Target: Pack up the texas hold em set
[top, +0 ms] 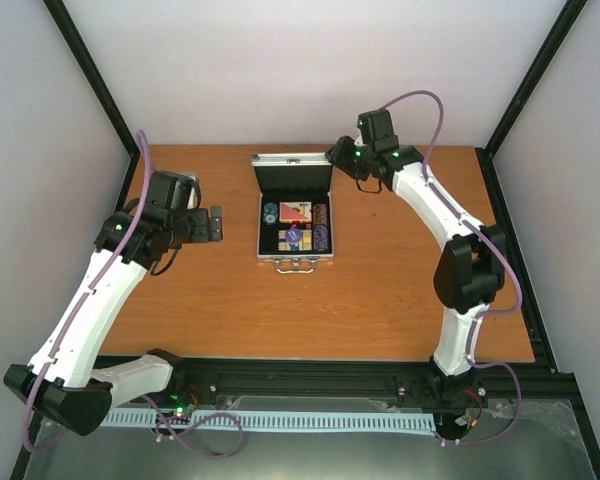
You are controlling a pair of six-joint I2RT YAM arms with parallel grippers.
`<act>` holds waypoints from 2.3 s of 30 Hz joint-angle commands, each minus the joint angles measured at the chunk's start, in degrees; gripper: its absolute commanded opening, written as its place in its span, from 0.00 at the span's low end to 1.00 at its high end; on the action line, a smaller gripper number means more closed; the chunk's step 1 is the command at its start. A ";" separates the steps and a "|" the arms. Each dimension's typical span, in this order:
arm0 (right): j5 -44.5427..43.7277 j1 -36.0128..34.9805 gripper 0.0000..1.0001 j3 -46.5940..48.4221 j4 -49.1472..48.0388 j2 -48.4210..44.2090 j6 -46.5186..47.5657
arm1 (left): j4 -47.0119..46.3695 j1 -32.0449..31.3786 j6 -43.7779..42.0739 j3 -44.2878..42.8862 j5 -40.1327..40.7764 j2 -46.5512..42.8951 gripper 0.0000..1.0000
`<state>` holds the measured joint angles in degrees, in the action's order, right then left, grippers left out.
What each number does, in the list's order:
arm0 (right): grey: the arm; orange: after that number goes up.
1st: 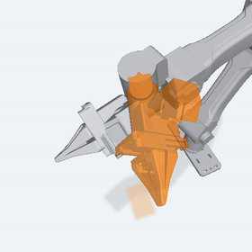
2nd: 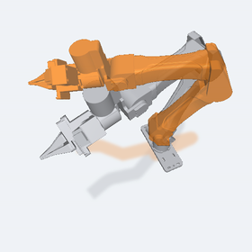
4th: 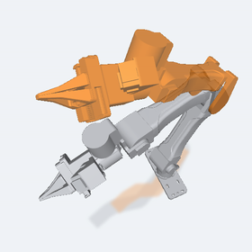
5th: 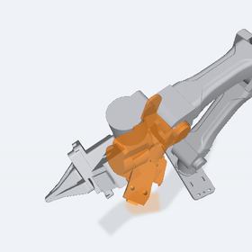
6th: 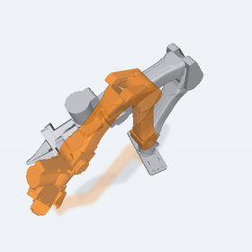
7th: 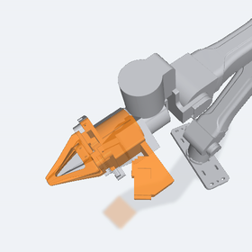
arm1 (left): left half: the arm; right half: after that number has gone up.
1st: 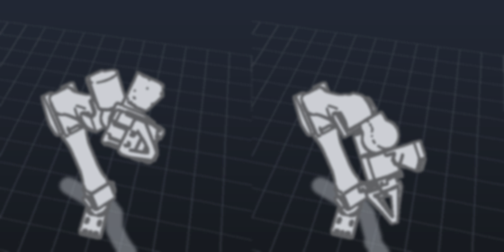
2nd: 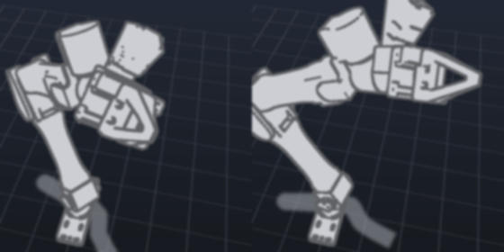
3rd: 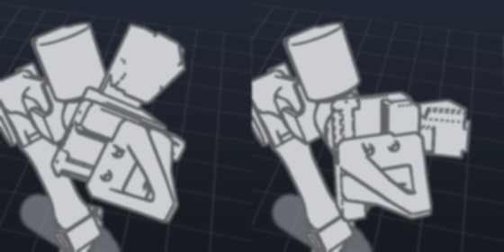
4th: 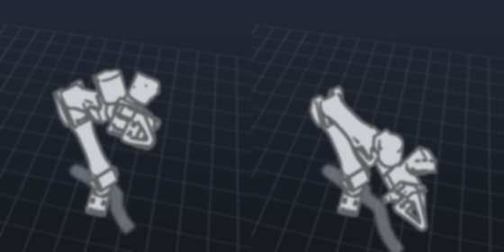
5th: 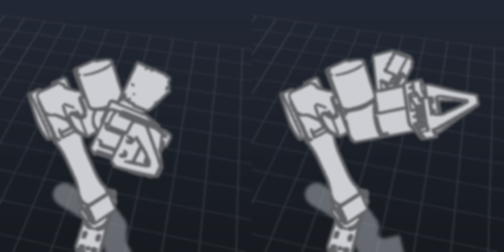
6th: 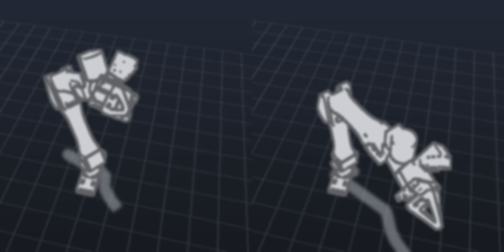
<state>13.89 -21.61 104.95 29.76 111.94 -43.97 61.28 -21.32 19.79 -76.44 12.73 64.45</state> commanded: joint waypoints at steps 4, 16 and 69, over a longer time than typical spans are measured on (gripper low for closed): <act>-2.68 0.42 0.44 -14.25 2.14 -11.37 -0.77 | -1.02 -0.21 0.95 -1.38 -0.73 -0.56 1.00; -3.01 -0.58 0.44 -36.71 -0.54 -25.45 -2.66 | -1.12 -0.21 0.19 -1.78 -1.75 0.37 1.00; 15.21 -21.02 1.00 -55.41 -47.49 -5.48 -16.25 | -18.98 -0.48 -3.36 -8.35 -19.63 45.60 1.00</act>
<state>29.56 -42.13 49.43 -13.65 104.42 -58.35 43.00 -21.61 17.52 -82.26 -6.26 108.66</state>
